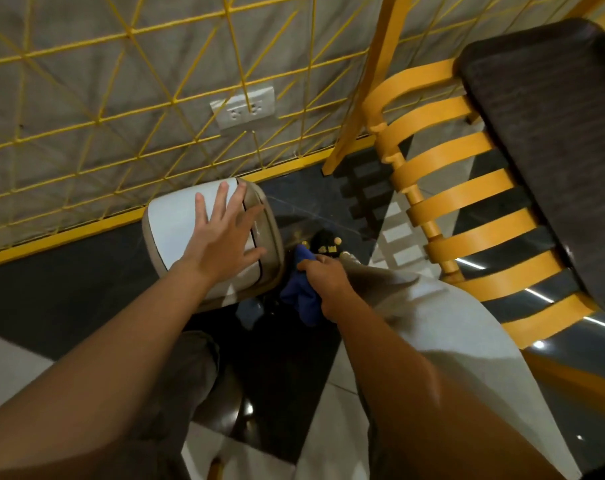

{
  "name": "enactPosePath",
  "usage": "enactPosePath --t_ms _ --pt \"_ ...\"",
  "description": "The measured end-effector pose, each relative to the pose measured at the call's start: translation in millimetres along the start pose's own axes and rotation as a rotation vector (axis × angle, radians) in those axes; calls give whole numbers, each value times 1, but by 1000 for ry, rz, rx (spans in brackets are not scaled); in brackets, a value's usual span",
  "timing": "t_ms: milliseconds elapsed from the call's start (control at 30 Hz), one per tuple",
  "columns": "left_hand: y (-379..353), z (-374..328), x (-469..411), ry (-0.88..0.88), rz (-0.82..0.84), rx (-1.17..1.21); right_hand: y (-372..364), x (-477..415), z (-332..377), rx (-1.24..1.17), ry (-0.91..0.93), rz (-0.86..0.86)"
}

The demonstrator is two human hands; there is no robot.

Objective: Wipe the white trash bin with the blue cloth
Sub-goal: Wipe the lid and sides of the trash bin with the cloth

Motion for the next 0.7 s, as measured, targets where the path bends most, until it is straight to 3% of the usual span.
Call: enactPosePath --t_ms 167,300,400,567,700 --pt "-2 9 3 18 -20 110 -20 12 -38 -78 -164 35" --pt "0 17 -5 90 -6 193 -54 25 -60 -313 -297 88" --pt "-1 19 -13 125 27 258 -62 30 -61 -430 -220 20" --pt "-9 19 -17 147 118 234 -54 30 -46 -427 -39 -118" --pt "-11 20 -20 153 160 236 -63 30 -43 -386 -60 -75"
Point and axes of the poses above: each hand's wrist, its own x-axis away from the middle knuckle, its own y-axis out of the back of the hand, z = x × y, the point moved 3 cm from there along -x, towards the middle knuckle, and after that the axes turned 6 degrees about -x, right-handed, at the moved point
